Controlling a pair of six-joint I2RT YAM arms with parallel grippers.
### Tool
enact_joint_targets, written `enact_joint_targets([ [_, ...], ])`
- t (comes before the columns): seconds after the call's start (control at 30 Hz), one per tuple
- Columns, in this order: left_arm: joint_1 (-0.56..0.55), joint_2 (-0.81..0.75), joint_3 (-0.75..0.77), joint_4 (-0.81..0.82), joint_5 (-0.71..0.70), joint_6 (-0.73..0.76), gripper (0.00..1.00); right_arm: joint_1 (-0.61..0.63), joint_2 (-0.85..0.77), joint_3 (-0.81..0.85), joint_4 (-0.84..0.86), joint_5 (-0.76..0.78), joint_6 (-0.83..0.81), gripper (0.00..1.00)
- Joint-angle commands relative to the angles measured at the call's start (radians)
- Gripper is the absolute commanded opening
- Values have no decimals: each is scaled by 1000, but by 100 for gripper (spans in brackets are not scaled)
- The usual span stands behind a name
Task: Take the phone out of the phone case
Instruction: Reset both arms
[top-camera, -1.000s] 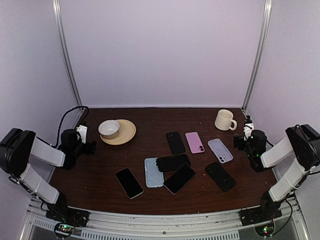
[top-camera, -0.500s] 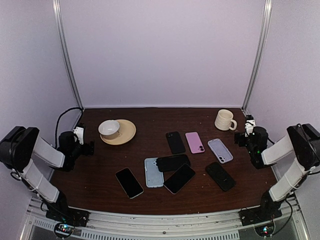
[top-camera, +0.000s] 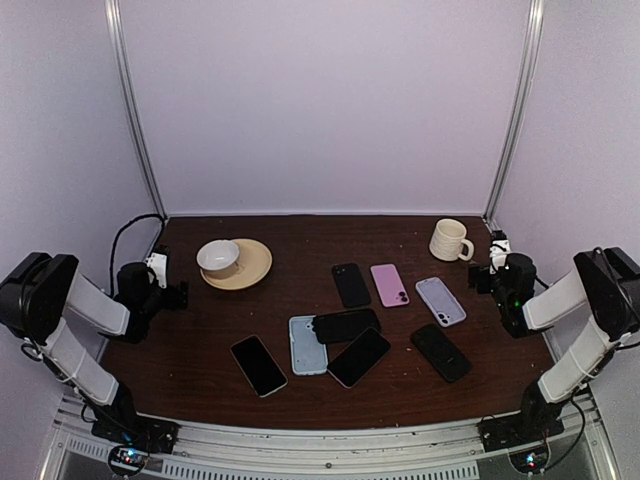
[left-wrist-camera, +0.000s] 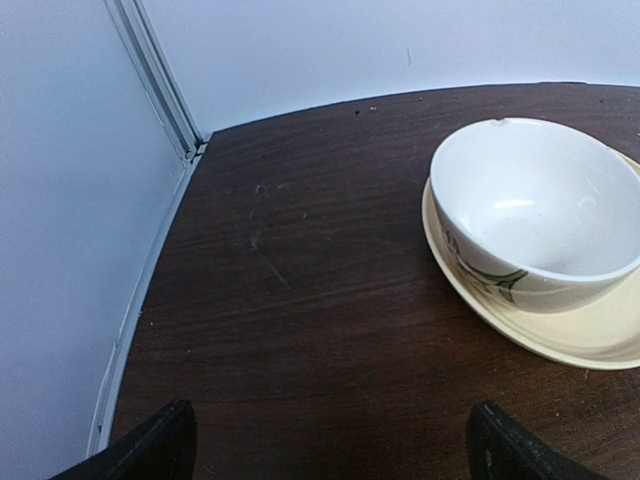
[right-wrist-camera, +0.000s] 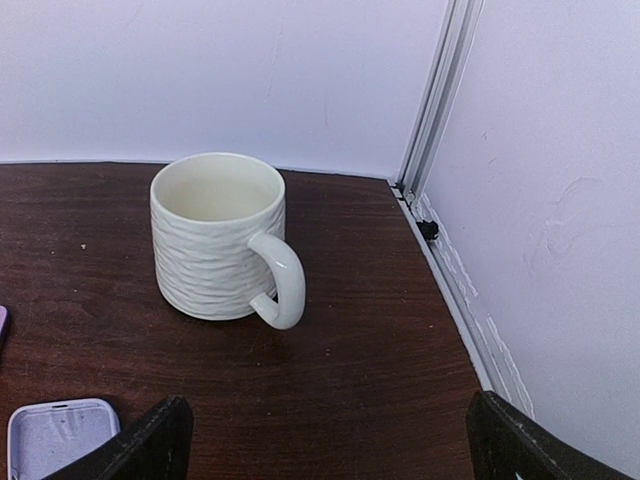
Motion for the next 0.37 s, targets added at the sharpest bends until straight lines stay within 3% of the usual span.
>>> enact_joint_targets([
  [0.0,6,5,8,59,-9,-9,98,-6,-7,12,3,-2,10,99],
  [0.33,6,5,8,59,-9,-10,98,-14,-5,21,-13,-19,14,100],
])
